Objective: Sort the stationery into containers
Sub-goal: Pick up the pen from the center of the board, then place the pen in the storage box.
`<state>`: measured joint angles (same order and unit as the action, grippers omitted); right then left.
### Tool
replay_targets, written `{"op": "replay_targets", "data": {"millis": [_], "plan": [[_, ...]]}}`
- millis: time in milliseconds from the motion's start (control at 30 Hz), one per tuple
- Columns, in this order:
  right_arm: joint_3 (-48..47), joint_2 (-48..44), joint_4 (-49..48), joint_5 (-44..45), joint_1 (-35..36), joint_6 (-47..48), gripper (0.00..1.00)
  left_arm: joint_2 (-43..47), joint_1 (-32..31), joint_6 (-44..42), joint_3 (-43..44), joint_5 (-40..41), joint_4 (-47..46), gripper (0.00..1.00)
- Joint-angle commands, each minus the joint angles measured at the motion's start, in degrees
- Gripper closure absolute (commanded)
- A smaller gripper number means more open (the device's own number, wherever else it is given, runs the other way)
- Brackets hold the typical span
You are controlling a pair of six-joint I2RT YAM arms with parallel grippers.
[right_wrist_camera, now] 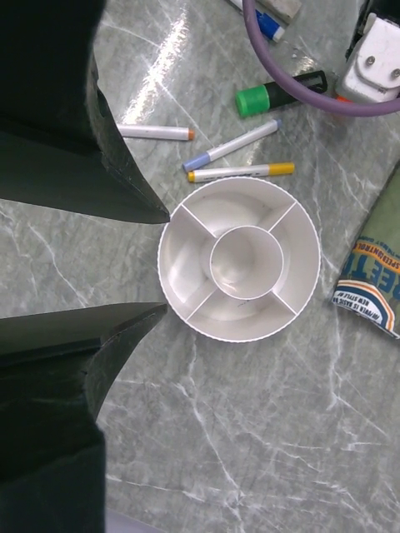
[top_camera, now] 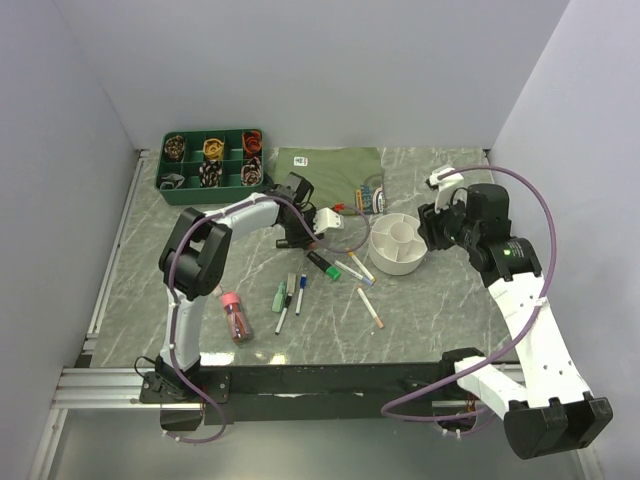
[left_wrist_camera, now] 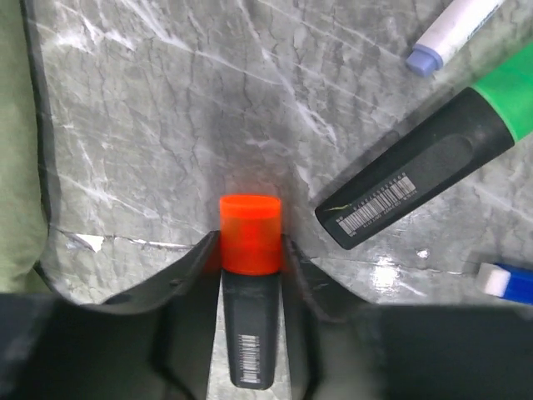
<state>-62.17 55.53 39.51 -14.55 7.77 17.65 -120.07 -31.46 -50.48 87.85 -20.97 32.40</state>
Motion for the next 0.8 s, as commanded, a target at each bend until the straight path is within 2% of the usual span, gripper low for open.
{"op": "replay_targets", "data": {"millis": [0, 133, 200, 267, 400, 433, 500, 533, 567, 633, 667, 767], "plan": [[0.82, -1.74, -0.75, -0.57, -0.74, 0.02, 0.5, -2.1, -0.53, -1.82, 2.5, 0.14, 4.41, 0.76], [1.17, -1.48, -1.88, -0.75, -1.09, -0.95, 0.51, 2.29, -0.18, 0.03, 1.79, -0.21, 4.51, 0.84], [1.18, -1.47, -2.15, -1.01, -1.27, -1.56, 0.52, 5.88, -0.18, 1.25, 3.63, -0.99, 5.12, 0.88], [1.7, -1.74, -2.68, -1.01, -1.62, -1.83, 0.52, 8.35, -0.18, 4.23, 8.46, -2.14, 4.52, 0.97], [3.98, -2.27, -4.61, -1.71, -2.93, -4.28, 0.54, 10.38, -0.18, 13.72, 13.48, -10.47, -4.69, 0.99], [4.25, -2.27, -4.87, -1.97, -3.11, -4.73, 0.54, 10.56, -0.18, 16.09, 13.31, -15.1, -10.11, 0.99], [4.6, -2.18, -4.88, -2.41, -3.9, -5.78, 0.54, 11.26, -0.18, 25.48, 11.65, -19.17, -18.3, 0.99], [4.78, -2.26, -5.14, -2.5, -4.16, -5.96, 0.54, 11.61, -0.18, 28.91, 7.9, -23.54, -23.13, 0.99], [4.78, -2.27, -5.23, -2.5, -4.43, -6.13, 0.55, 12.31, -0.18, 35.21, 5.42, -25.33, -35.79, 0.99], [4.78, -2.09, -5.49, -2.5, -5.31, -6.75, 0.55, 12.14, -0.26, 43.05, -1.15, -27.98, -50.25, 0.99], [4.78, -2.09, -5.49, -2.59, -5.74, -7.19, 0.55, 10.66, -0.61, 52.58, -2.32, -27.9, -61.99, 0.99], [5.39, -2.53, -5.49, -2.77, -7.15, -7.63, 0.55, 4.53, -1.58, 63.44, 0.64, -28.07, -70.27, 0.99]]}}
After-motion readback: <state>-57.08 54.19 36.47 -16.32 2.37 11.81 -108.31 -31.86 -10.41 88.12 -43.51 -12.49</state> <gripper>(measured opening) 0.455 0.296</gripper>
